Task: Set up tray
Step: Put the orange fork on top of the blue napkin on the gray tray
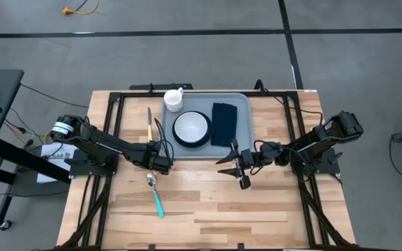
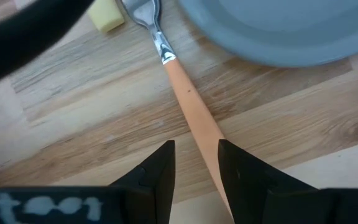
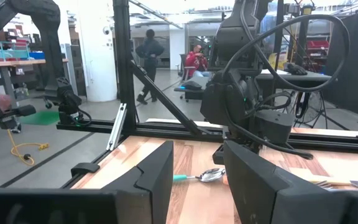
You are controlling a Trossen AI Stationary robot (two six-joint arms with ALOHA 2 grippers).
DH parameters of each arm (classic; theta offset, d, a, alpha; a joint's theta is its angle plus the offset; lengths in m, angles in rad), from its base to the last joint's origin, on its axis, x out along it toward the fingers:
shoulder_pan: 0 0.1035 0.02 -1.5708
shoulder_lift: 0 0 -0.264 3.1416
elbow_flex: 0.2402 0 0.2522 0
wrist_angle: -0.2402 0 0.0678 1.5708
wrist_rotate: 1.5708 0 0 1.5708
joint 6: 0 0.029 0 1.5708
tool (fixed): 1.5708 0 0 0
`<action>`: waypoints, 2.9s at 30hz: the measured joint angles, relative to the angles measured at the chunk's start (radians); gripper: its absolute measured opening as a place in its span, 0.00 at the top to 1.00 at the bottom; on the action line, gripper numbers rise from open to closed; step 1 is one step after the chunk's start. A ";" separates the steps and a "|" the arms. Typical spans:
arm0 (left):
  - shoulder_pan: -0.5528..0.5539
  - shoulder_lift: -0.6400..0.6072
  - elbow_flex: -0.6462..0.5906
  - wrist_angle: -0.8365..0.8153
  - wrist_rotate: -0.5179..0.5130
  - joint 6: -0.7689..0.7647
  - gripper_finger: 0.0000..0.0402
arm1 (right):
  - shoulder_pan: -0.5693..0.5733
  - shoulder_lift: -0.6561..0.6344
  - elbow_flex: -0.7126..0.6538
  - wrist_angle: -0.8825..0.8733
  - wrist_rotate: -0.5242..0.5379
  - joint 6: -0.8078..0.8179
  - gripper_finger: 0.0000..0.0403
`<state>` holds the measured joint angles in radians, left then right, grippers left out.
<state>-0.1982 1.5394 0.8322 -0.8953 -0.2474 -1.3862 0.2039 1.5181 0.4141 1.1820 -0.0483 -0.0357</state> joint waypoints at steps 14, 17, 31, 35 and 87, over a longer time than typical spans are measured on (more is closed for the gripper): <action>0.003 0.000 0.000 -0.003 0.001 -0.007 0.73 | 0.000 0.000 0.000 0.000 0.000 -0.002 0.67; 0.003 0.000 0.000 -0.048 0.007 -0.119 0.73 | 0.000 0.000 0.000 0.000 0.000 -0.002 0.67; 0.064 0.000 0.000 -0.252 0.139 -0.173 0.73 | 0.000 0.000 0.000 0.000 0.000 -0.001 0.67; 0.064 0.000 0.000 -0.227 0.139 -0.175 0.73 | 0.000 0.000 0.000 0.000 0.000 -0.001 0.67; 0.064 0.000 -0.003 -0.183 0.114 -0.047 0.73 | 0.000 0.000 0.000 0.008 0.000 -0.018 0.67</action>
<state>-0.1337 1.5394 0.8288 -1.0788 -0.1334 -1.4335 0.2039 1.5177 0.4141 1.1896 -0.0479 -0.0536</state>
